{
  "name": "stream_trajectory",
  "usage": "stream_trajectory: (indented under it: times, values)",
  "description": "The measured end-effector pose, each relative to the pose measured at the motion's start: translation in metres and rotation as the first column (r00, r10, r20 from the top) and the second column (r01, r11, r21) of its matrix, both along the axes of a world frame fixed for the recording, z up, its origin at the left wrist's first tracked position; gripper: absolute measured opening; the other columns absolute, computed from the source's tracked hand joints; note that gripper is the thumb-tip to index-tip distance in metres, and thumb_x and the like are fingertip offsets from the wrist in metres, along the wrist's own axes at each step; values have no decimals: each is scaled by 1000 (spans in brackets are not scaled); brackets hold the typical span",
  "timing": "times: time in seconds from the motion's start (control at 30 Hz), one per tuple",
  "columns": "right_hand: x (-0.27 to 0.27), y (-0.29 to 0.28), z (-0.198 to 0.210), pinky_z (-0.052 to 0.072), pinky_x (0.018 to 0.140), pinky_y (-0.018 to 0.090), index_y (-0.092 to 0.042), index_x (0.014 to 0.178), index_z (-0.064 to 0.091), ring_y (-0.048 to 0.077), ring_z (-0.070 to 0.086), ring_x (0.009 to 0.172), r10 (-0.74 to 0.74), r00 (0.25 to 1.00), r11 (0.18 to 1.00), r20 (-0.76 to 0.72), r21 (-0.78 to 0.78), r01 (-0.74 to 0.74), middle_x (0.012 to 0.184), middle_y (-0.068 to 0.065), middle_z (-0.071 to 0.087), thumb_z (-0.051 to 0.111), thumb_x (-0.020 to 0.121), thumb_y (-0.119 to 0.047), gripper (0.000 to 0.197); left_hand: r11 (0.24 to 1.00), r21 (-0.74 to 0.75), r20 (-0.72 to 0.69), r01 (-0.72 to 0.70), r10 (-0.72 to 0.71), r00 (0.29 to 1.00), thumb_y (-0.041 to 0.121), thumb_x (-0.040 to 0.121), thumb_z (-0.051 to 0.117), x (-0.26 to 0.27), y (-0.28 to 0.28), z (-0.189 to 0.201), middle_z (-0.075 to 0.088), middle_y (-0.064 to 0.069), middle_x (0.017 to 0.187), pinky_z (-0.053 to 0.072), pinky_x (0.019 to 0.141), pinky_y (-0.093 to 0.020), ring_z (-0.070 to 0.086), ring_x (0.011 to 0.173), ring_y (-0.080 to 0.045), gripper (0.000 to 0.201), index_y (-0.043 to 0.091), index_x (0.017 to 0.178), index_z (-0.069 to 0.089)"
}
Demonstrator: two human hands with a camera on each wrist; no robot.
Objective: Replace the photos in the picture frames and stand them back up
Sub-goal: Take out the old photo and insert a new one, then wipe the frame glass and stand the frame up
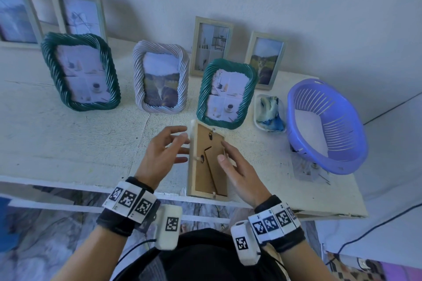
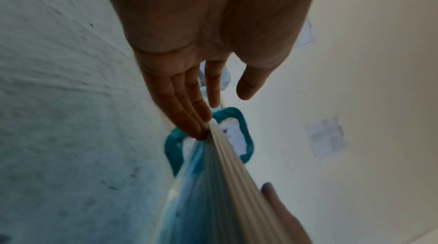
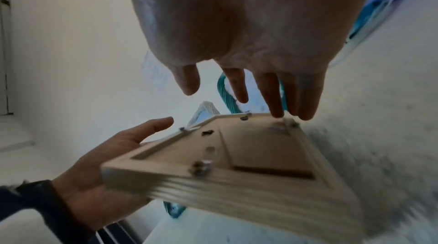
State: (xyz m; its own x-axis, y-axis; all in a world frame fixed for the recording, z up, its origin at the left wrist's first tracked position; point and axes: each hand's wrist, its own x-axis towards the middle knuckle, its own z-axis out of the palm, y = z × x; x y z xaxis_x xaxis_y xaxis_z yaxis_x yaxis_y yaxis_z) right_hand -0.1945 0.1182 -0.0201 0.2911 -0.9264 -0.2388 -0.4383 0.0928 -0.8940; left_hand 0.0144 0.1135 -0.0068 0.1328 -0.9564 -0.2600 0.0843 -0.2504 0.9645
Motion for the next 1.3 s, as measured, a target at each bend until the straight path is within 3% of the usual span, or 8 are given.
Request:
stream_trajectory:
  times: [0.2,0.43,0.67,0.8,0.97,1.1,1.2,1.3]
  values:
    - [-23,-1,35,43,78,5,-41,120,50,-14,58,99,-184,975,980,125,-59,192,105,-23,65,51,96,-35,25,962,-72,-126,265,-272,954,11,104,40,-37,-12,20,70,-16,106,57,84,-37,72,94,-30,26,7,118,61]
    - [-71,-10,19,52,92,36,-19,121,60,11,68,94,-394,919,918,28,-29,394,98,-5,74,55,97,-13,25,954,67,233,291,-298,926,25,97,55,-42,-27,-19,69,0,105,55,86,-36,67,97,-15,17,26,112,63]
    - [-48,-9,16,56,76,43,-10,118,62,33,67,90,-538,716,838,445,378,394,103,18,71,51,94,-2,27,976,73,-126,206,-195,973,32,99,51,-47,-17,-15,73,-6,104,55,76,-32,70,92,-19,33,36,132,46]
    - [-32,-18,18,55,69,39,-13,119,61,31,67,87,-465,751,874,469,381,302,103,18,70,50,97,-9,25,997,-39,-157,60,-65,986,35,100,50,-37,-17,-16,64,-18,88,51,67,-38,60,75,-28,32,41,132,49]
    - [-41,-64,18,49,81,19,-12,130,51,16,62,99,-322,941,923,-102,-254,288,113,2,63,51,99,-20,32,995,-99,-99,12,-22,995,57,84,54,-21,-16,-28,50,-14,92,40,77,-77,49,84,-33,49,46,132,49]
    - [-45,-125,7,44,96,44,-8,135,42,37,49,117,-342,761,902,-551,-420,101,132,20,46,47,96,-19,40,994,-105,-112,-25,13,994,55,85,54,-11,-12,-27,56,-23,89,38,80,-78,51,82,-35,45,45,129,52]
    - [-40,-158,1,40,97,46,-10,133,39,44,42,122,-347,603,924,-718,-372,89,136,27,38,45,93,-17,41,992,-108,-102,-62,51,994,31,102,46,-6,-9,-24,60,-39,95,44,86,-71,59,83,-41,29,42,128,53]
    - [-38,-178,-2,40,99,47,-9,140,34,46,39,124,-356,493,934,-794,-323,154,139,31,33,48,92,-16,50,991,-112,-106,-78,66,992,21,104,41,-1,-7,-26,67,-29,96,48,88,-67,62,92,-51,33,36,131,51]
